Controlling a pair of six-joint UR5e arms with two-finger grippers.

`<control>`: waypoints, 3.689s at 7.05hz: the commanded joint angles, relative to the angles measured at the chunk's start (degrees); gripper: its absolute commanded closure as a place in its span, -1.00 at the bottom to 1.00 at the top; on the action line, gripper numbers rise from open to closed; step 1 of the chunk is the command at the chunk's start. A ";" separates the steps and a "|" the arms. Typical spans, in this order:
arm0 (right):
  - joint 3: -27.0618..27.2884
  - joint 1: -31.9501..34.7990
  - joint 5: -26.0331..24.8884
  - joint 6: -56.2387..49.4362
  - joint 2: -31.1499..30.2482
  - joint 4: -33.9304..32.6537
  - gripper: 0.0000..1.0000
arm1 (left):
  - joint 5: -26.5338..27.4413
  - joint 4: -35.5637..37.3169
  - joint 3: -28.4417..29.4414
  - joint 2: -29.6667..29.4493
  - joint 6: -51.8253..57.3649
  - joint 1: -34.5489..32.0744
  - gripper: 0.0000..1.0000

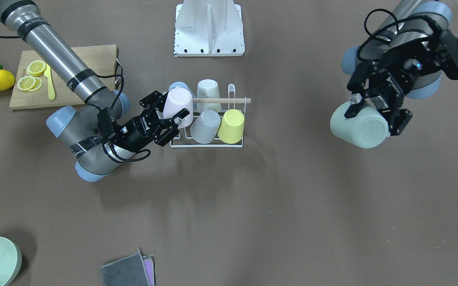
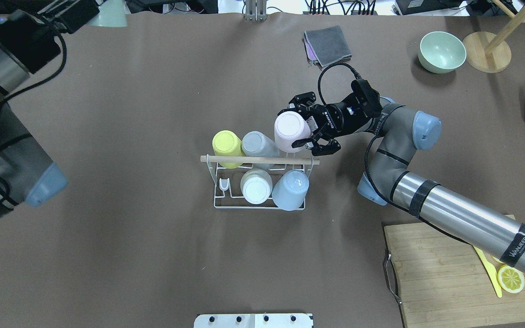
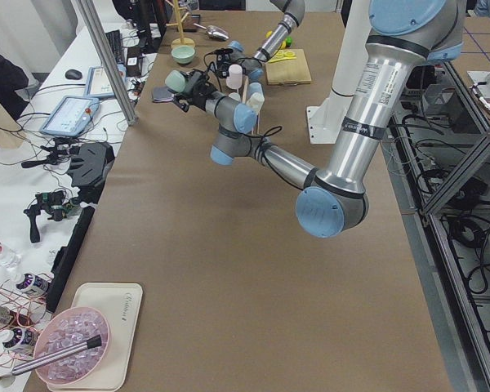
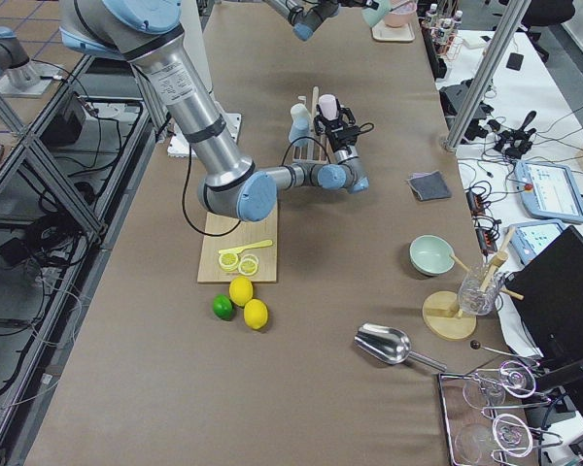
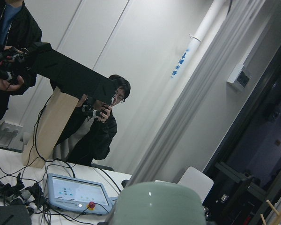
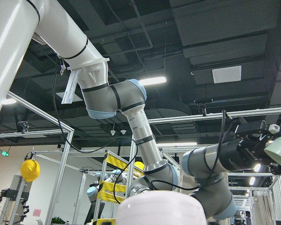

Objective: Place cup on cup holder

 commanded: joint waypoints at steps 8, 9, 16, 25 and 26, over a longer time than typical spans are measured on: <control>-0.30 1.69 0.99 0.00 0.21 -0.38 -0.99 | 31.72 -0.33 0.21 -5.68 16.99 33.50 1.00; -0.39 1.61 0.91 0.00 0.21 -0.38 -1.00 | 33.98 -0.33 1.26 -5.59 16.90 34.04 1.00; -0.48 11.61 4.42 16.57 0.04 -7.81 -1.00 | 34.45 -0.86 4.88 -7.17 16.90 35.36 1.00; 8.12 21.64 -19.77 89.42 -1.20 -39.99 -0.93 | 34.71 -5.60 7.34 -7.09 18.92 34.48 -0.96; 9.27 22.17 -24.62 95.39 -0.76 -40.89 -0.92 | 34.71 -5.69 7.16 -7.09 18.92 34.22 -0.96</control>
